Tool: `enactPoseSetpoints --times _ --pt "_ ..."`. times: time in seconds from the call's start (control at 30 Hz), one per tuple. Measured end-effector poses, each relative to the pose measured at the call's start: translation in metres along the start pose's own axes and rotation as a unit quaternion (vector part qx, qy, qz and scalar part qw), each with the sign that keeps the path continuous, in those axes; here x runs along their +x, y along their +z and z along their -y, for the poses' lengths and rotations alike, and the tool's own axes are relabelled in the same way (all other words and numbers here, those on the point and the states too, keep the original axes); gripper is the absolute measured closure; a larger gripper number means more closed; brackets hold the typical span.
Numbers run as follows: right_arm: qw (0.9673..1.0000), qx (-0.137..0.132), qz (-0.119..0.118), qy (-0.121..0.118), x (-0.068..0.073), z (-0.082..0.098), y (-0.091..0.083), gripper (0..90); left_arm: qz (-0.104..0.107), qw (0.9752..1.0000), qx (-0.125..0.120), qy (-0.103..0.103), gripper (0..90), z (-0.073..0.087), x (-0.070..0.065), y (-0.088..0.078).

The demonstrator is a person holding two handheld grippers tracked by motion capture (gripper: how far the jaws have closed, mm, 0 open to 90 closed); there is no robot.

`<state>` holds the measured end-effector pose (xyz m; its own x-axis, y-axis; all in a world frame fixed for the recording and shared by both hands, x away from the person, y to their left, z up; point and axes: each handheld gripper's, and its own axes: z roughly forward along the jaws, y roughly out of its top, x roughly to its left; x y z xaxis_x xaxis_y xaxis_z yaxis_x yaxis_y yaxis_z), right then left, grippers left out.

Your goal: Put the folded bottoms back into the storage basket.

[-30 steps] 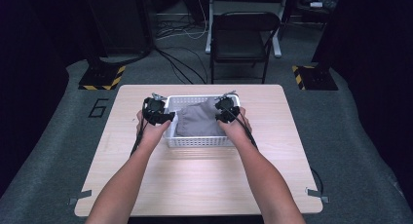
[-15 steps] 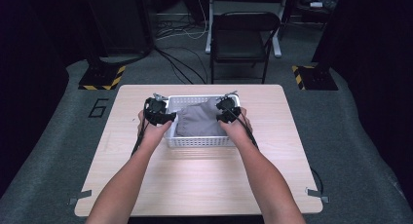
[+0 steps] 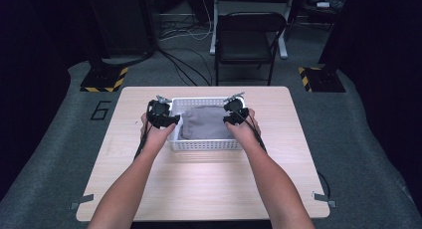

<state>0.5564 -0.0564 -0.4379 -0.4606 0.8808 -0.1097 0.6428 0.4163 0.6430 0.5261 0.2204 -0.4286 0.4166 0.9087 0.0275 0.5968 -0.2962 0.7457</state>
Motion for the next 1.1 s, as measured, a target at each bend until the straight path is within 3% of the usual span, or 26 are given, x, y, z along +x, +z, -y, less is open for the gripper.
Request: enactPoseSetpoints --times 0.5,0.83,0.97,1.1 --pt "0.9999 -0.010 -0.008 0.006 -0.003 0.001 -0.009 56.2 0.004 1.0000 -0.004 -0.002 48.7 -0.001 0.000 0.000" --pt "0.9989 -0.019 -0.042 0.008 0.007 -0.001 -0.018 53.4 0.016 0.9998 -0.009 -0.009 47.0 0.000 0.000 -0.005" --pt "0.9982 -0.032 -0.050 -0.003 0.007 -0.002 -0.022 52.9 0.017 0.9998 -0.008 -0.010 47.0 0.001 0.000 -0.009" --pt "0.9977 -0.036 -0.057 -0.003 0.008 -0.002 -0.027 52.7 0.017 0.9998 -0.010 -0.003 46.9 0.001 0.001 -0.013"
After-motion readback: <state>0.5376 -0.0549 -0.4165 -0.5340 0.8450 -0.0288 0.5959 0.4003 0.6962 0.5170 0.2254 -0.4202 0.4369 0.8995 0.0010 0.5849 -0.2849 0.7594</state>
